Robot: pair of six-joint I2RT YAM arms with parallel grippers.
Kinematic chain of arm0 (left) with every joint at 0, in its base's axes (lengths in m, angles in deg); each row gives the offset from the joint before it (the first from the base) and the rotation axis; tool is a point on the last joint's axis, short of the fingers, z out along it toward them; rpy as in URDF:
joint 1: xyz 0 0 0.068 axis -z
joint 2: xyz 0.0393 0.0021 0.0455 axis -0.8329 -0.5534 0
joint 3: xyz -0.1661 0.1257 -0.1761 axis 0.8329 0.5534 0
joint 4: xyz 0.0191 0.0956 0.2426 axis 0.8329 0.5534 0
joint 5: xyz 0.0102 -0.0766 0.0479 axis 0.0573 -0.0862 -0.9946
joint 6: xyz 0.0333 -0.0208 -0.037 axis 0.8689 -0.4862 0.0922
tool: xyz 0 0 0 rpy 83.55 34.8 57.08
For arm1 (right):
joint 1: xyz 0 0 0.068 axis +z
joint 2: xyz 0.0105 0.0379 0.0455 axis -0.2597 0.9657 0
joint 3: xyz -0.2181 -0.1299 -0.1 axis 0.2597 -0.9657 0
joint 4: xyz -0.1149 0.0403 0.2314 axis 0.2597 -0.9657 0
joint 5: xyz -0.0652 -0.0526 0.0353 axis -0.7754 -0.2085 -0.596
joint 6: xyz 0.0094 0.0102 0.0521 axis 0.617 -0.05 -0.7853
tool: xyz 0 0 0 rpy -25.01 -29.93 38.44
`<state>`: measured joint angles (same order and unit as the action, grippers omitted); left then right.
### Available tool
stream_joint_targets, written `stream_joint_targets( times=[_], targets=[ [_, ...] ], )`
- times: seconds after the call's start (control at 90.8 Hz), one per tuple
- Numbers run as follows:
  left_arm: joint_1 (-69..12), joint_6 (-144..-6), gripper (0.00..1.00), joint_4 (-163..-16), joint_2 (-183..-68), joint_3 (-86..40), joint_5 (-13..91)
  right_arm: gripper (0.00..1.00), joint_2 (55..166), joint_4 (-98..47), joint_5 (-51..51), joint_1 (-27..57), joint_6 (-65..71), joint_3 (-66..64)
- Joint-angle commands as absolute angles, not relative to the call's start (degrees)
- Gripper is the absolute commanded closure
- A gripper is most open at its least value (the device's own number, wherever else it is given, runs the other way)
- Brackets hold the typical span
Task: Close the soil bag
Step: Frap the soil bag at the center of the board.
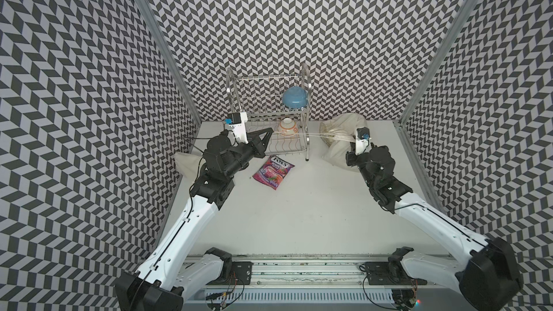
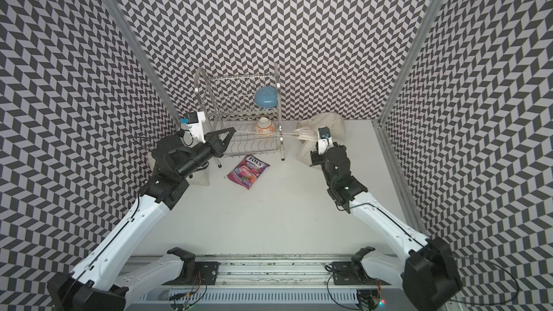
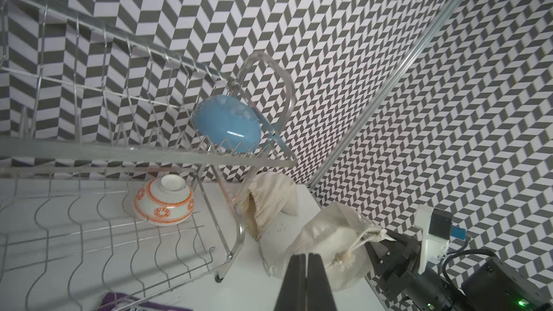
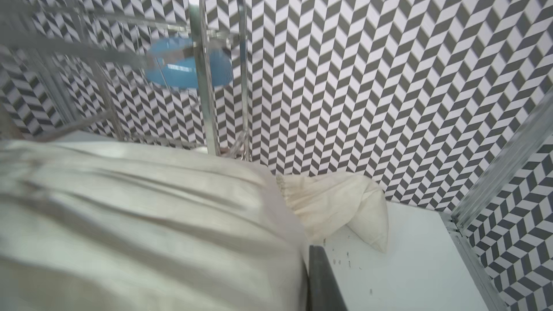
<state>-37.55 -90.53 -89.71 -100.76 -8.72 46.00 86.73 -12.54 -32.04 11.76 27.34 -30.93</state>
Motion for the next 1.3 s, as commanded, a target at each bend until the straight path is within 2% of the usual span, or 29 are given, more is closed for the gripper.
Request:
stream_joint_targets(
  times=[0.0,0.165,0.33,0.419,0.518,0.694,0.848,1.058,1.289],
  targets=[
    [-42.00,-90.58,1.00,-99.16,-96.88,-12.84,39.44,0.94,83.98,-16.39,-44.15,6.92,27.32,-29.43],
    [-41.26,-91.19,1.00,-101.09,-99.89,-10.98,48.76,0.93,90.13,-17.16,-33.56,6.92,25.32,-32.04],
    [-37.42,-89.53,1.00,-101.74,-102.38,-9.43,50.24,0.88,100.16,-14.26,-24.74,6.98,23.02,-35.23],
    [-34.85,-88.93,1.00,-101.87,-104.56,-10.13,50.31,0.74,100.78,-12.80,-24.33,8.83,23.82,-35.54],
    [-32.47,-88.51,1.00,-101.85,-106.90,-12.13,50.26,0.49,96.42,-9.50,-25.70,12.83,27.09,-36.14],
    [-29.40,-88.25,1.00,-101.79,-108.32,-15.44,50.25,0.30,87.57,-4.42,-20.53,17.80,31.30,-36.41],
    [-27.86,-87.87,1.00,-101.30,-109.56,-18.87,50.77,0.15,85.23,-1.85,-16.63,23.42,36.37,-34.85],
    [-26.39,-87.26,1.00,-100.16,-111.65,-22.42,50.69,0.12,88.67,-0.56,-16.86,27.03,39.18,-30.09],
    [-25.48,-86.28,1.00,-98.93,-112.34,-23.69,50.06,0.29,93.58,-3.35,-19.53,30.35,41.21,-24.41]
  ],
)
